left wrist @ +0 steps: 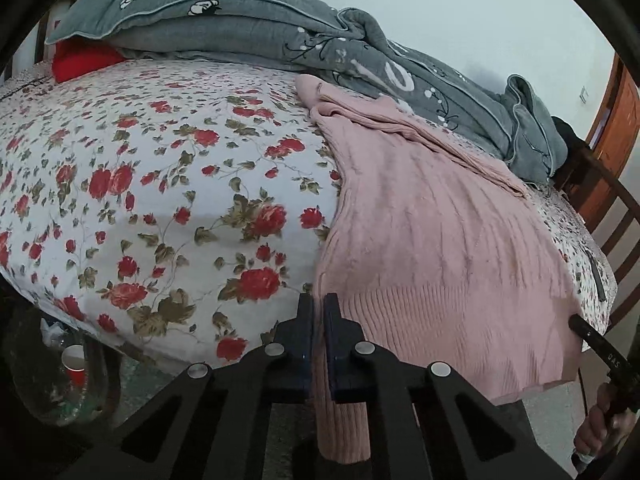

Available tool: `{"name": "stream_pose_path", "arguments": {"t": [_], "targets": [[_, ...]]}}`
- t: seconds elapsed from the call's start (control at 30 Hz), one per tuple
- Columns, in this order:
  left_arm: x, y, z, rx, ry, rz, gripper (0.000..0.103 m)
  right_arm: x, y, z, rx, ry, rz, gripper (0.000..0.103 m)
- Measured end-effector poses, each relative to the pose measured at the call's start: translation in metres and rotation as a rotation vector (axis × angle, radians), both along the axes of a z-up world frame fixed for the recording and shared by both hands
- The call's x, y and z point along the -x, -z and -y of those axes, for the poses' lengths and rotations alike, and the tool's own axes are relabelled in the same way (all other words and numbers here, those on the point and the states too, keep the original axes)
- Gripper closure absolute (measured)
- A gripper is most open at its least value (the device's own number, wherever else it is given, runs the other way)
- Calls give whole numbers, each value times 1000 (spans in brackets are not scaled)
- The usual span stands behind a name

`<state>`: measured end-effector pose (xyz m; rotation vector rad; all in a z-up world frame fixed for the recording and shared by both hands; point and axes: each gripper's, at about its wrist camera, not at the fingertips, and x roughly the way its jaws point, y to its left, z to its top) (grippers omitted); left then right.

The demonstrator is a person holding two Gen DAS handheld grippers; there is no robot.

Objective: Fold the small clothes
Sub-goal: 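Grasp the sweater hem with both grippers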

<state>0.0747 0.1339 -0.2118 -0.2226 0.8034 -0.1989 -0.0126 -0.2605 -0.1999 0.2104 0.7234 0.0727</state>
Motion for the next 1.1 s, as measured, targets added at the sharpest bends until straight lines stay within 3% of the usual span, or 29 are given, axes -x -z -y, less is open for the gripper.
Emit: {"name": "stream_pose_path", "arguments": {"t": [0.2, 0.43, 0.57, 0.67, 0.97, 1.0, 1.03, 1.07, 1.1], "targets": [[-1, 1, 7, 3, 25, -23, 94, -4, 7, -3, -24, -15, -28, 96], [15, -1, 6, 17, 89, -13, 79, 1, 9, -8, -10, -54, -43, 90], [25, -3, 11, 4, 122, -13, 68, 4, 12, -10, -27, -70, -61, 82], [33, -3, 14, -22, 134, -6, 66, 7, 11, -14, -23, -87, -63, 78], [40, 0, 21, -51, 112, -25, 66, 14, 14, -21, -8, -99, -63, 75], [40, 0, 22, -53, 112, -28, 68, 14, 13, -21, 0, -102, -63, 75], [40, 1, 23, -51, 111, -30, 78, 14, 13, -23, 10, -103, -63, 76], [39, 1, 23, -46, 113, -33, 87, 14, 13, -24, 17, -100, -62, 83], [38, 1, 22, -37, 114, -38, 90, 14, 14, -24, 12, -102, -66, 89]]}}
